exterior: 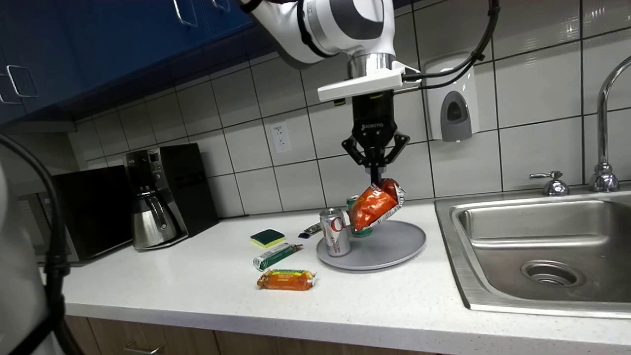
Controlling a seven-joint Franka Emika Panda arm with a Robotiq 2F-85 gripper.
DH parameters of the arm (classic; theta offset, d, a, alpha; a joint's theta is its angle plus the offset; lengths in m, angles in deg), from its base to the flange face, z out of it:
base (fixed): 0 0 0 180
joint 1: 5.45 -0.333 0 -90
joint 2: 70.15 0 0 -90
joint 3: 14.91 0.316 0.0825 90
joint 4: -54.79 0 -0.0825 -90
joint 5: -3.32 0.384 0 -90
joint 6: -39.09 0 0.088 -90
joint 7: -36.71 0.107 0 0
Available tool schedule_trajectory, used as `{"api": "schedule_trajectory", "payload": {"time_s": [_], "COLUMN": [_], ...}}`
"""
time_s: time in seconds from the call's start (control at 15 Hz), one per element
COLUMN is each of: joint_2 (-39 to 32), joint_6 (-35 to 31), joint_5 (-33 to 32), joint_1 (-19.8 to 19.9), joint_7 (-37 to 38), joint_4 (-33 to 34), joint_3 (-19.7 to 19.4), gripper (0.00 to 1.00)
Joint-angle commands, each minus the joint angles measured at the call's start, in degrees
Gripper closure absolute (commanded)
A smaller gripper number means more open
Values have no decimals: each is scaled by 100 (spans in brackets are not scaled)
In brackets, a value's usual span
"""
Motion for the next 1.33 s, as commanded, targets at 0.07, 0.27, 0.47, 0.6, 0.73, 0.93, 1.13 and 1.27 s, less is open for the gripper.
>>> {"api": "schedule_trajectory", "payload": {"time_s": [0.07,0.27,0.47,0.6,0.73,0.93,1.13,1.27], "joint_2": [404,418,358,334,291,199,66,-42], "joint_6": [49,-78,-227,-344,-470,-672,-938,-1123], "joint_5": [-153,-161,-145,-136,-125,-92,-59,-30], "joint_1": [84,107,142,177,225,300,366,403], "joint_7": [-11,-27,-53,-47,-46,-74,-106,-127], "joint_4": [-385,-544,-666,-763,-836,-912,-1013,-1082], "joint_3": [-125,-217,-308,-367,-421,-499,-566,-588], "gripper": [100,100,100,100,100,100,100,100]}}
